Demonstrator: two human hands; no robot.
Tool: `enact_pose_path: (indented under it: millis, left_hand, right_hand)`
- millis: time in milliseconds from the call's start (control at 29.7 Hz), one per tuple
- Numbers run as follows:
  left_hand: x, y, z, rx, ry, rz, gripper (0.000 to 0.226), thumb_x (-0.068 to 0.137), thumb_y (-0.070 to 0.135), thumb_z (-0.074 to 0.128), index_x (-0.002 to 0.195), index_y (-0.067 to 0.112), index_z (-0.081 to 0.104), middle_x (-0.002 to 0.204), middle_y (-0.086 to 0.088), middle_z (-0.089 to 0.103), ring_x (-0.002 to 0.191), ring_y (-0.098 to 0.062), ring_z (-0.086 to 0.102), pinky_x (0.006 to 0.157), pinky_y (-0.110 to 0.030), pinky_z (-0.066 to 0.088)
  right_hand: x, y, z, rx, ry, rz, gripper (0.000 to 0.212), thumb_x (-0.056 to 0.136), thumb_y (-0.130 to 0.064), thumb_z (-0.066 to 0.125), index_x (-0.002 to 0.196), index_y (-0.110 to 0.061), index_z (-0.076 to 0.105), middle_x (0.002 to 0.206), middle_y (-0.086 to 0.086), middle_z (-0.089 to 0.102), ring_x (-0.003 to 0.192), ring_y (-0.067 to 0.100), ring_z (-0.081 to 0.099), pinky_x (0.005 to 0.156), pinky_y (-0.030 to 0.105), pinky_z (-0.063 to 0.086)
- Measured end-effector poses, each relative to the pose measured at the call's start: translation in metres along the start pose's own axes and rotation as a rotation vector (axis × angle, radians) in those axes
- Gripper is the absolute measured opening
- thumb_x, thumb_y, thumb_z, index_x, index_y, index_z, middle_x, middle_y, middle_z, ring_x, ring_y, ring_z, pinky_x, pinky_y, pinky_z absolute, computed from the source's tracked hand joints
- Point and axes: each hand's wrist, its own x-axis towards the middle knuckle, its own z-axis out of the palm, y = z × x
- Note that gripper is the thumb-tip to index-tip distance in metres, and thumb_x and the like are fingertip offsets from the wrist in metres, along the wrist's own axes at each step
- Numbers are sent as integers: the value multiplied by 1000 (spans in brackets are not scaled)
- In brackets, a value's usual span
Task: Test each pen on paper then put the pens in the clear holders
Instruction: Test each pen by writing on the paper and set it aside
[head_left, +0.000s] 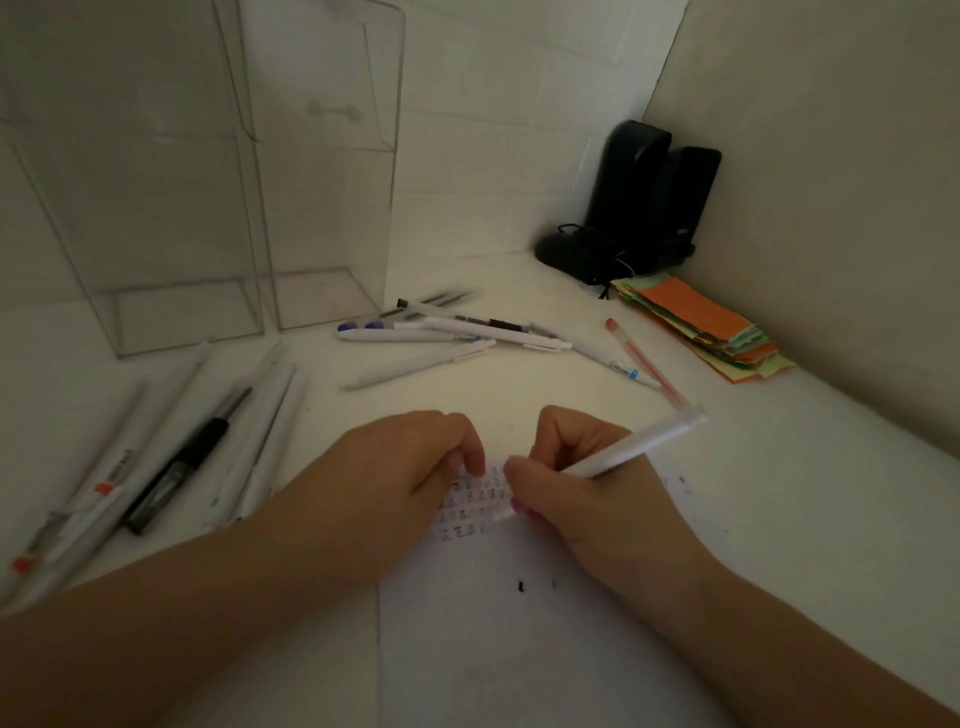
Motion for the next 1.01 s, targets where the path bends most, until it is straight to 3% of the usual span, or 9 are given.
enact_pose_path:
  millis: [169, 304, 573, 1012]
  left_hand:
    - [0, 0, -3, -48, -25, -11, 25, 94, 17, 37, 88, 36, 50, 79, 17, 49, 81, 7, 44, 68, -6, 34]
    - [2, 2, -5, -72, -42, -44, 25, 94, 15, 37, 88, 34, 52, 79, 18, 49, 74, 5, 46, 65, -4, 33]
    - [1, 3, -5, -54, -64, -37, 24, 94, 15, 37, 87, 35, 50, 80, 19, 49, 80, 2, 47, 68, -5, 32]
    - [0, 3, -5, -49, -64, -46, 24, 94, 16, 36, 89, 34, 51, 83, 13, 52, 83, -1, 48, 69, -6, 33]
  right_hand:
    - [0, 3, 2, -65, 45, -40, 32, 72, 2, 60, 51, -10, 39, 42, 0, 36, 37, 4, 30, 36, 15, 27]
    - [2, 6, 2, -107, 41, -64, 32, 73, -1, 62, 53, -5, 38, 46, 6, 37, 39, 7, 31, 37, 16, 26]
    - [1, 8, 3, -150, 38, -94, 34, 76, -1, 63, 54, -5, 37, 46, 3, 35, 41, 8, 29, 38, 17, 25]
    - [0, 8, 2, -165, 16, -71, 34, 75, -5, 63, 52, -10, 38, 47, 11, 40, 42, 11, 35, 39, 18, 29]
